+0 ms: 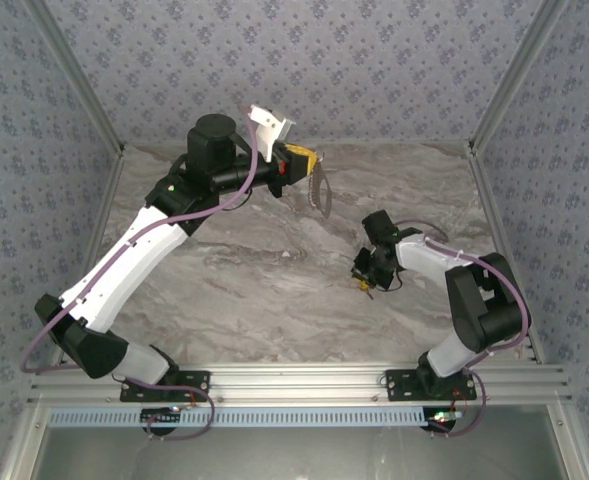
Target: Put the keys on the keyring
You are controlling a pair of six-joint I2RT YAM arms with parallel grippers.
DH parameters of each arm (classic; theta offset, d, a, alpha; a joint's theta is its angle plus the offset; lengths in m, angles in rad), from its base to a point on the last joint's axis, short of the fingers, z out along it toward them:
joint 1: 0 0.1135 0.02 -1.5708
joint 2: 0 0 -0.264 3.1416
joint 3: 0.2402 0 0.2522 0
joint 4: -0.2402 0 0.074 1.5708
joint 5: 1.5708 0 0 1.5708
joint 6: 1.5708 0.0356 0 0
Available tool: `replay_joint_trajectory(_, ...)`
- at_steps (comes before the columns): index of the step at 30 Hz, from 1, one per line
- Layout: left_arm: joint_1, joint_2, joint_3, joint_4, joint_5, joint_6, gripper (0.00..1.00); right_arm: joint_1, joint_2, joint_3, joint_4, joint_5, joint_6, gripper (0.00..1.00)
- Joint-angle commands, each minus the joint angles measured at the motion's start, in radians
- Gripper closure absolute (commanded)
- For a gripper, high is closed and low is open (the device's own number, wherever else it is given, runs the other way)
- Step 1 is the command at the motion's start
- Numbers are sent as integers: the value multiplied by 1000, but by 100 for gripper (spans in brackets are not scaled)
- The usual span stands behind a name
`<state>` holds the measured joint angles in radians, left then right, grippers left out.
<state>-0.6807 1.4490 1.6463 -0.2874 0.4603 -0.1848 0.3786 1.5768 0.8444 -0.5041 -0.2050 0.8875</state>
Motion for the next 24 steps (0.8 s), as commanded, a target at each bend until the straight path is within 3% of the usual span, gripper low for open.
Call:
replay_joint_trajectory(1, 0, -1, 15, 54, 25, 1, 100, 5, -4, 22, -31, -1, -21, 83)
replay_joint_trajectory(16, 3, -2, 9, 65, 27, -1, 100, 0, -82, 4, -85, 9, 8, 64)
replay_joint_trajectory(24, 4, 3, 9, 75, 34, -6, 100, -1, -58, -1, -72, -3, 27, 63)
